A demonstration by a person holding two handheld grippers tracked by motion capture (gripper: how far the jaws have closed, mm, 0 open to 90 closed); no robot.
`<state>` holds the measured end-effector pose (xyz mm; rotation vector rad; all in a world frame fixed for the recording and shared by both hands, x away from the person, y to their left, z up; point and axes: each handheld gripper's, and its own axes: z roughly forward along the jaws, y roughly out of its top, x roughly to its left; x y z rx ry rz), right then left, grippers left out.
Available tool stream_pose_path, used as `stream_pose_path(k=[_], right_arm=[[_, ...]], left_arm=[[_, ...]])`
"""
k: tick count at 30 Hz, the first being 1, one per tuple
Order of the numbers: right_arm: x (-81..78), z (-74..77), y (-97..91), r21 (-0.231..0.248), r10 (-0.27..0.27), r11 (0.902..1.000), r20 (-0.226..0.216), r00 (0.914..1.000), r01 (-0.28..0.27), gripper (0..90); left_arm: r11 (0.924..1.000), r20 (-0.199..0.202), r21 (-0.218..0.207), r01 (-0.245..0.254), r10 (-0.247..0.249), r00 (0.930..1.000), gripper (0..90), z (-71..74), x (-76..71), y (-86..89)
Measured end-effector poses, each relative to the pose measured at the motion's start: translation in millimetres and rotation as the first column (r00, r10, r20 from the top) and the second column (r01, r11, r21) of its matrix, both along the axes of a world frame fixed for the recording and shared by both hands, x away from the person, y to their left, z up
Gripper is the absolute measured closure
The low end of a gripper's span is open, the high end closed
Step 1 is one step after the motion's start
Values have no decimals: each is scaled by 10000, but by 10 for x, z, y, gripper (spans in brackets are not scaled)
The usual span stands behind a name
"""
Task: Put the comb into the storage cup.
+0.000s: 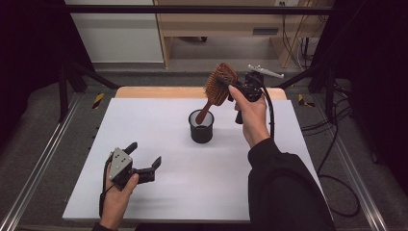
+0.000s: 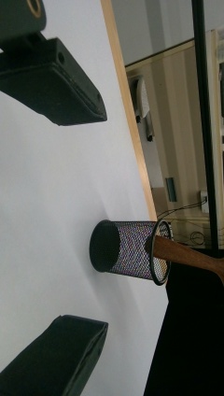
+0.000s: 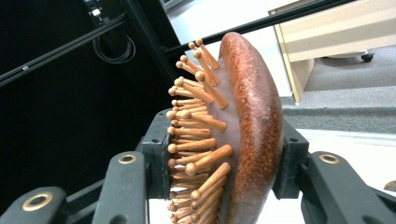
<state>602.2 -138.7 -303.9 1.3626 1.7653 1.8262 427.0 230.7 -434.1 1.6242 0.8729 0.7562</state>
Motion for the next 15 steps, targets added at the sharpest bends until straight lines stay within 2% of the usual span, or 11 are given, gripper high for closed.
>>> stream_pose_path(k=[8, 15], right_arm=[[43, -71, 54, -208, 73, 9998, -74, 9999, -74, 515], [72, -138, 100, -193, 151, 9997, -242, 9996, -156, 514]], left_arm=[[10000, -10, 5, 19, -19, 10000, 20, -1, 2, 2], [10000, -7, -7, 18, -18, 10000, 20, 1, 2, 6]])
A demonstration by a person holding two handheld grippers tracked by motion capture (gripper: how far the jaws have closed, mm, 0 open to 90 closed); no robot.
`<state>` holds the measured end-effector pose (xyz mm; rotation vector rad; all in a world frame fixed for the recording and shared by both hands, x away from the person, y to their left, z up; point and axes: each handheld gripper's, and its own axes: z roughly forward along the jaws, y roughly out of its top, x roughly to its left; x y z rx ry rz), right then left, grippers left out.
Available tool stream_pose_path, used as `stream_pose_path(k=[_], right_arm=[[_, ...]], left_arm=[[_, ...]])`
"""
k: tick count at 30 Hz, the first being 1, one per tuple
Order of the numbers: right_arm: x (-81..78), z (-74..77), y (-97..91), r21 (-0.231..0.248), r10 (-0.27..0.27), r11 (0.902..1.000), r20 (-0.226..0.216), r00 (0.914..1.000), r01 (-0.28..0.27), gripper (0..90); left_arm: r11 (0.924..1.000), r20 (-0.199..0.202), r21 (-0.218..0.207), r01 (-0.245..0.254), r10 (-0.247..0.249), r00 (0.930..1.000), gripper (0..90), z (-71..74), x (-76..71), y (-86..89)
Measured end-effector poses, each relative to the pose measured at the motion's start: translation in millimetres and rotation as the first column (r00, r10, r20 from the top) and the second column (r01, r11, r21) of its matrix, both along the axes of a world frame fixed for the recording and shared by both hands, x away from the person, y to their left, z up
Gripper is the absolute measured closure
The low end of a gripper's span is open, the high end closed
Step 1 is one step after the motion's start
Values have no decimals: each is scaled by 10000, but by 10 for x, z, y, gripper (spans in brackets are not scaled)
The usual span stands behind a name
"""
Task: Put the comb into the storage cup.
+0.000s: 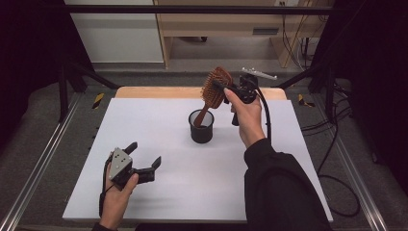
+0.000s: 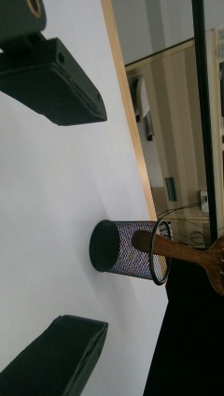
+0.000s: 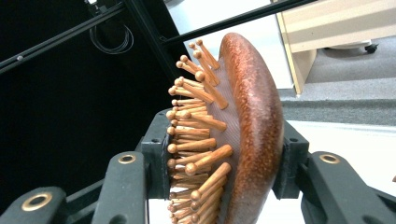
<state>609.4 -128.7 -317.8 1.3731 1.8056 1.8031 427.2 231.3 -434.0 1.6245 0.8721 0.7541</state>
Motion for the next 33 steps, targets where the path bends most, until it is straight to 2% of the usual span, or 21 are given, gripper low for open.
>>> stream_pose_path(k=[8, 15, 21, 24, 33], right_arm=[[21, -88, 25, -11, 6, 10000, -145, 9999, -6, 513], [22, -147, 34, 92, -32, 10000, -70, 10000, 32, 513], [23, -236, 11, 183, -72, 9998, -233, 9997, 76, 513], [26, -266, 12, 93, -86, 9999, -246, 9997, 88, 512], [32, -350, -9, 311, -135, 9994, -391, 9991, 147, 512]], left_arm=[[10000, -3, -12, 5, -5, 10000, 20, 0, 1, 2], [10000, -17, -13, 19, -19, 10000, 20, -2, 2, 2], [10000, -35, -1, 38, -38, 10000, 20, -3, 3, 1], [10000, -38, 2, 35, -35, 10000, 20, -4, 4, 1], [10000, -70, 2, 75, -75, 9999, 20, -8, 5, -4]])
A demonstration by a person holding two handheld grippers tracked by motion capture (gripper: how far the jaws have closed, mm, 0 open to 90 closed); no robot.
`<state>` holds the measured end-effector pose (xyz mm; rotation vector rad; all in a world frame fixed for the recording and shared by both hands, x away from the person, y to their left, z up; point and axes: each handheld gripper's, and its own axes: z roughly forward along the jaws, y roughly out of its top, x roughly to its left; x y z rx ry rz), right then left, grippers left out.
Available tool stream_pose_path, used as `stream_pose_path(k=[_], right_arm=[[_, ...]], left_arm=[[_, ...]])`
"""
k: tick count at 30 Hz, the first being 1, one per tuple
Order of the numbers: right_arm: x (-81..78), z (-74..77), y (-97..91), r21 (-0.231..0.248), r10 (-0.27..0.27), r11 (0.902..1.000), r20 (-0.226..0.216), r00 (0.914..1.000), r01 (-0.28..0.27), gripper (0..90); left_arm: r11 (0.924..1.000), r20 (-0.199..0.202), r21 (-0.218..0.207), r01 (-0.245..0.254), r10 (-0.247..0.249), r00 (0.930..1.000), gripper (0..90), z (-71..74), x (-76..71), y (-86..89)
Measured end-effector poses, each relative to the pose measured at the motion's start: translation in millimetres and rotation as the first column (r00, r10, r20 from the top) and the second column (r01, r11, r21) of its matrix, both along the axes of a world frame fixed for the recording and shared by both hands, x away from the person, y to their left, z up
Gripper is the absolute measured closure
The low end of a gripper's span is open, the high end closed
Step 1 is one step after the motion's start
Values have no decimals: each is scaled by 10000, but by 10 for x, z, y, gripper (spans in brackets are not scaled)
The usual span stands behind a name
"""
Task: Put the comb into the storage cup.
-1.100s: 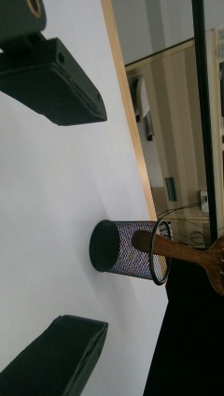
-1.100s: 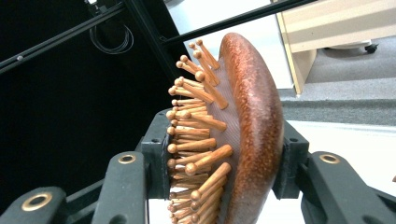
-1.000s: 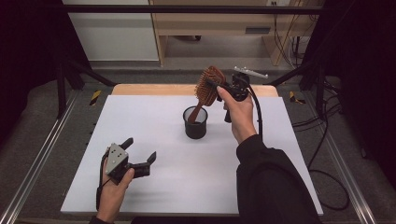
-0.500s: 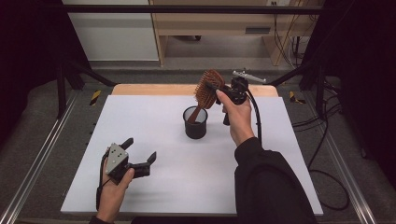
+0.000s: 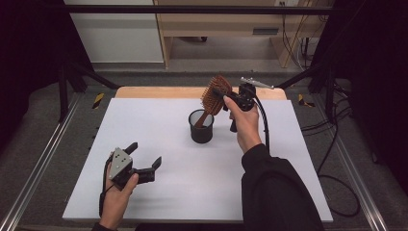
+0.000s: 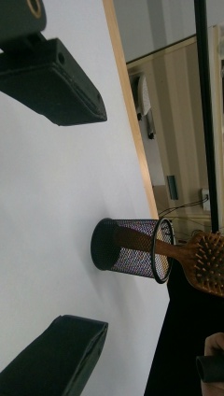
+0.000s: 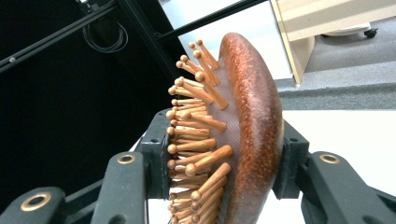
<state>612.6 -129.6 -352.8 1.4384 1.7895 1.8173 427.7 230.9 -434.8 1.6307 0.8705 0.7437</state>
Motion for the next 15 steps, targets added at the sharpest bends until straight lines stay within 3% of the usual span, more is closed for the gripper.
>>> stream_pose_path(k=[15], right_arm=[[-1, -62, -6, 218, 1, 9998, -121, 9999, 2, 511]], left_arm=[[10000, -13, 22, 31, -31, 10000, 21, -2, 1, -3]])
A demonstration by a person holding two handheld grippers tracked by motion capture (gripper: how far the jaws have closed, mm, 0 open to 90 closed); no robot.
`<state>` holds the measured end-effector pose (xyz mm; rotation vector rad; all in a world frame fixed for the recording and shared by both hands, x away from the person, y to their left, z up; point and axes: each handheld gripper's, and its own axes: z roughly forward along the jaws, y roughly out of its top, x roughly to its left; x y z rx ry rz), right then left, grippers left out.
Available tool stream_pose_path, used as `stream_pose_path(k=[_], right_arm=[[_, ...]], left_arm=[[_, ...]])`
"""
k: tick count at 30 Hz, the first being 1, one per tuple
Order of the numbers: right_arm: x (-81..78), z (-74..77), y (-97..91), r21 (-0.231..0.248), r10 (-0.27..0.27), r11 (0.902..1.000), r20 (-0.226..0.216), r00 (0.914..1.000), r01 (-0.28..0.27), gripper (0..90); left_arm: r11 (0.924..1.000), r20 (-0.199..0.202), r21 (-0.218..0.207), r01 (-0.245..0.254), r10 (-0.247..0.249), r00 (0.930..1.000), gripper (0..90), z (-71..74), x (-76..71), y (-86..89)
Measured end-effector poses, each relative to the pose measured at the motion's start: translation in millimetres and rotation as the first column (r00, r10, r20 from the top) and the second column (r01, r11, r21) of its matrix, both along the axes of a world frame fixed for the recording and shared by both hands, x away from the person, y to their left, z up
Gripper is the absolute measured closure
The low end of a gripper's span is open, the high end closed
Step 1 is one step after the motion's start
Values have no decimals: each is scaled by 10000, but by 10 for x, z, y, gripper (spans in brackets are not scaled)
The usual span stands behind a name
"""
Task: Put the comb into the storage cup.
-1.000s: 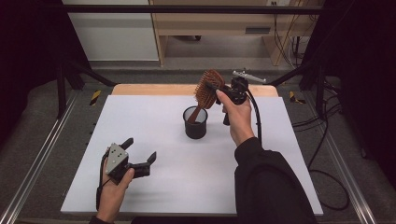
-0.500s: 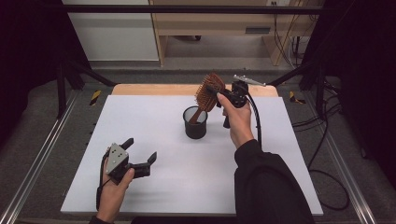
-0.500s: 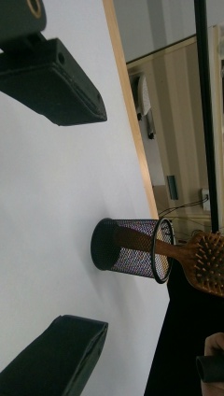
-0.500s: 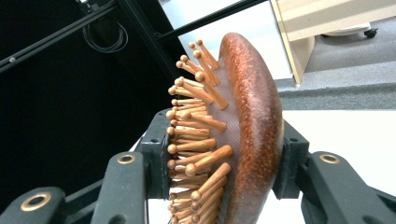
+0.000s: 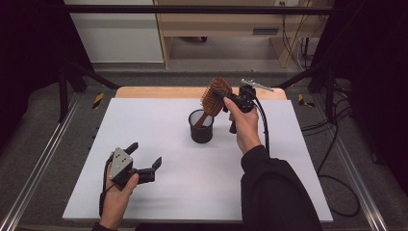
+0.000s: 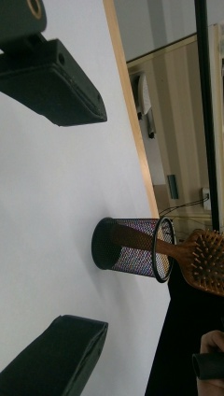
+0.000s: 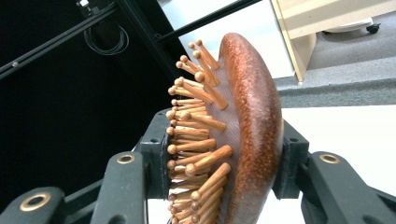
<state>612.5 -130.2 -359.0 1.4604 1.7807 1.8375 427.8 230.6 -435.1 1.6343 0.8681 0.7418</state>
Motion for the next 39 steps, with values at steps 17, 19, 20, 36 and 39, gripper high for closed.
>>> stream_pose_path(k=[17, 19, 20, 36, 39], right_arm=[[-2, -37, -3, 119, 1, 9999, -127, 9999, 0, 510], [0, -47, -7, 113, -9, 9999, -127, 9999, 11, 509], [0, -51, -9, 123, -7, 9999, -137, 9999, 9, 509], [12, -109, -8, 115, 10, 9999, -271, 9996, -7, 509], [13, -124, -1, 133, 21, 9999, -306, 9995, -17, 508]], left_arm=[[10000, -10, 10, 2, -2, 10000, 21, -1, -1, -3], [10000, -11, 14, 2, -2, 10000, 21, -1, -1, -3], [10000, -14, 15, 7, -7, 10000, 21, -1, -1, -4], [10000, -34, 6, 28, -28, 10000, 21, -4, 2, -5], [10000, -32, 11, 37, -37, 10000, 21, -3, 1, -6]])
